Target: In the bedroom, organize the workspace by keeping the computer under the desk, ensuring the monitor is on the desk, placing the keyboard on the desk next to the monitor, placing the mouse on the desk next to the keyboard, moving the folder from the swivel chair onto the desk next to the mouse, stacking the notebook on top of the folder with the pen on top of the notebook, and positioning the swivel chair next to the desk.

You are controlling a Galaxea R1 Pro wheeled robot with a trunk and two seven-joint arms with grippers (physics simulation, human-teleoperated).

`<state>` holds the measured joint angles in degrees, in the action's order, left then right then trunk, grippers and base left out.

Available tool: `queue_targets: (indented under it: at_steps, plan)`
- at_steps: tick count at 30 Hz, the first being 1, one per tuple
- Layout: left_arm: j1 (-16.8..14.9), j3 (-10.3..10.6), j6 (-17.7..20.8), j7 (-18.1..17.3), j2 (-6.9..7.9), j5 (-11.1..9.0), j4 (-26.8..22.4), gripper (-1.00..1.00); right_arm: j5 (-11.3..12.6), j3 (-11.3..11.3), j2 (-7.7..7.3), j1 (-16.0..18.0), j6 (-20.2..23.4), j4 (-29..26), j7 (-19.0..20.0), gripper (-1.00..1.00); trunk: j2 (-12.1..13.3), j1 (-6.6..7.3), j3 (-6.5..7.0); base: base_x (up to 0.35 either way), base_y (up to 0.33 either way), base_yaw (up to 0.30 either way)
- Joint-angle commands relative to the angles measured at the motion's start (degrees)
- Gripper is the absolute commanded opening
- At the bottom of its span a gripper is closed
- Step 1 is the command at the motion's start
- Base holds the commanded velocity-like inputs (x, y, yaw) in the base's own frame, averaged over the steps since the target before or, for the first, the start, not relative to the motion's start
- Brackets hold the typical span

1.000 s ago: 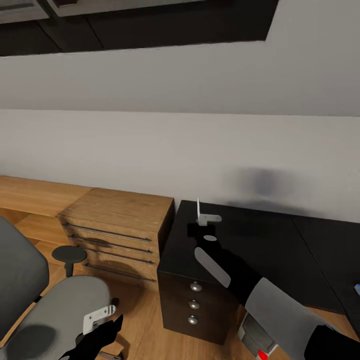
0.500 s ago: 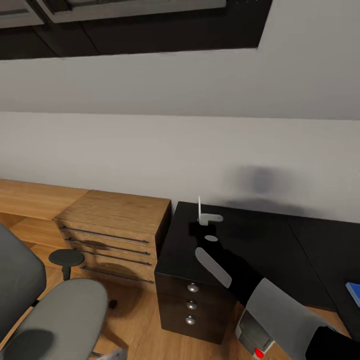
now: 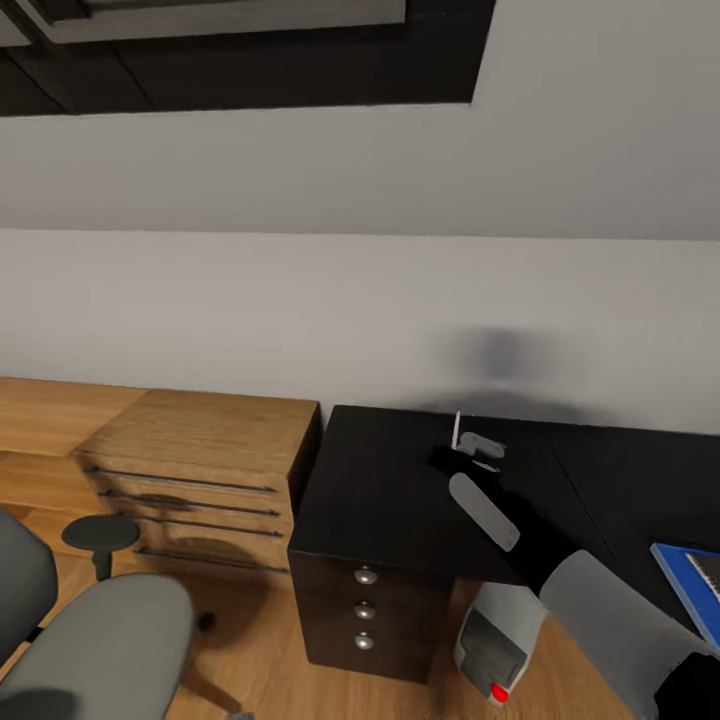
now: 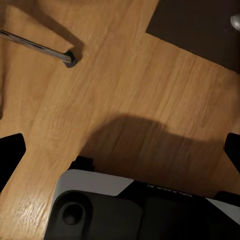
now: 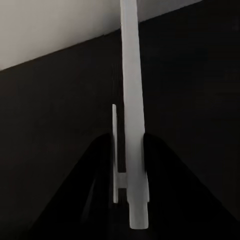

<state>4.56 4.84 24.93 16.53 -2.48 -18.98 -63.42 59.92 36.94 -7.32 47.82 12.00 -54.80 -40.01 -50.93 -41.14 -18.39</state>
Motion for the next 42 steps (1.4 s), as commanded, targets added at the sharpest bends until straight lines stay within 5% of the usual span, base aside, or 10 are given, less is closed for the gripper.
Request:
queue_targets:
  at_steps: [1, 12, 15, 19, 21, 29, 42]
  plan:
    - [0.0, 0.1, -0.4, 0.5, 0.01, -0.6, -0.1, 1.0, 0.7, -1.4, -0.28, 0.1, 0.1, 0.9, -0.3, -1.0, -0.1, -0.01, -0.04, 0.0, 0.0, -0.251]
    - [0.0, 0.2, -4.6, 0.4, -0.07, -0.6, 0.0, 1.0, 1.5, -13.6, -1.16, 0.1, -0.1, 8.8, -0.1, -1.0, -0.1, -0.01, 0.18, 0.0, 0.0, -0.263]
    - [0.0, 0.1, -4.8, 0.4, -0.07, -0.6, -0.1, 1.0, 1.6, -15.6, -3.62, 0.2, -0.1, 10.1, 0.0, -1.0, -0.1, -0.01, 0.2, 0.0, 0.0, -0.289]
    - [0.0, 0.1, -4.9, 0.4, -0.07, -0.6, -0.2, 1.0, 1.6, -16.4, -6.13, 0.2, -0.7, 11.1, 1.4, -1.0, -0.1, -0.01, 0.2, 0.0, 0.0, -0.292]
    - [0.0, 0.1, -4.9, 0.4, -0.07, -0.6, -0.2, 1.0, 1.6, -16.8, -8.39, 0.1, -1.2, 14.0, 5.3, -1.0, -0.1, -0.01, 0.2, 0.0, 0.0, -0.283]
    - [0.0, 0.1, -4.9, 0.4, -0.09, -0.6, -0.2, 1.0, 1.5, -17.0, -12.46, 0.3, -1.8, 25.5, 12.9, -1.0, -0.1, -0.01, 0.2, 0.0, 0.0, -0.277]
    - [0.0, 0.0, -5.0, 0.4, -0.07, -0.6, -0.2, 1.0, 1.3, -16.8, -12.8, 0.3, -2.1, 28.1, 16.8, -1.0, -0.1, -0.01, 0.2, 0.0, 0.0, -0.269]
